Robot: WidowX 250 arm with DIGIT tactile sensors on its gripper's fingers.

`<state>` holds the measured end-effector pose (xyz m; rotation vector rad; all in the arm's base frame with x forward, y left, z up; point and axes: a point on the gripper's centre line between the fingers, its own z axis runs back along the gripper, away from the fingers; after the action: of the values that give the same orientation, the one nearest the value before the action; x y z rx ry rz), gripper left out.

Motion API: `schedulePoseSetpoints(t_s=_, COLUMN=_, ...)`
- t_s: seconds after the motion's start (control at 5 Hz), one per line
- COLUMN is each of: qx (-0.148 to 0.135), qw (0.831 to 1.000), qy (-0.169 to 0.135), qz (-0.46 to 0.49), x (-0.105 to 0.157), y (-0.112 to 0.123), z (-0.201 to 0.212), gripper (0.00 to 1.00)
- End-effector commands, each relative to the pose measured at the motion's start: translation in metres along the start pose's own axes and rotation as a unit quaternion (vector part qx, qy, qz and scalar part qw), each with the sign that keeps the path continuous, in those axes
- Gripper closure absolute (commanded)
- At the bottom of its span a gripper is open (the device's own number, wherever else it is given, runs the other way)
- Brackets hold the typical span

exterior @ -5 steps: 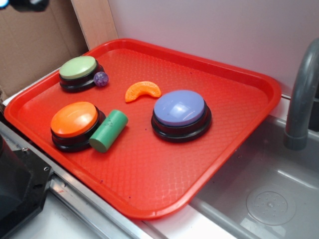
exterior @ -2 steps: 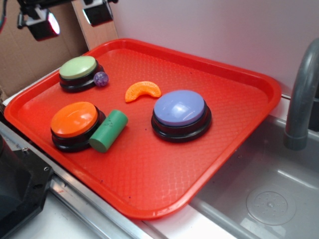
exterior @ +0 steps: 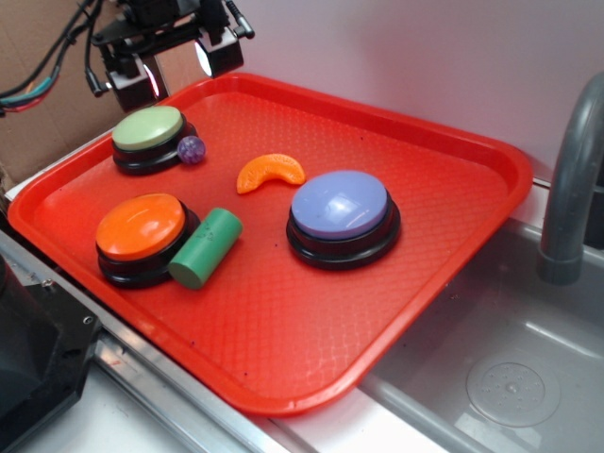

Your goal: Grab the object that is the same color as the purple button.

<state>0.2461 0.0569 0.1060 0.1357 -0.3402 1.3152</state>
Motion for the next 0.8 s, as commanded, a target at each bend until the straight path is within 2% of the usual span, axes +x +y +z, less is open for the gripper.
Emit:
schedulePoseSetpoints(t_s=0.0, qx=0.020, qw=0.999, qy=-0.023, qz=0.034, x=0.014, y=0.011, z=-0.025, gripper=0.00)
schedulePoseSetpoints(t_s=0.2, qx=0.038, qw=0.998, qy=-0.037, qz=0.043, x=0.017, y=0.013, z=-0.039, gripper=0.00)
schedulePoseSetpoints(t_s=0.4, qx=0.052, qw=0.997, qy=-0.038, qz=0.053, x=0.019, y=0.015, z=-0.053, gripper=0.00)
schedulePoseSetpoints(t_s=0.6, qx=0.056, qw=0.995, qy=-0.049, qz=0.062, x=0.021, y=0.018, z=-0.061, gripper=0.00)
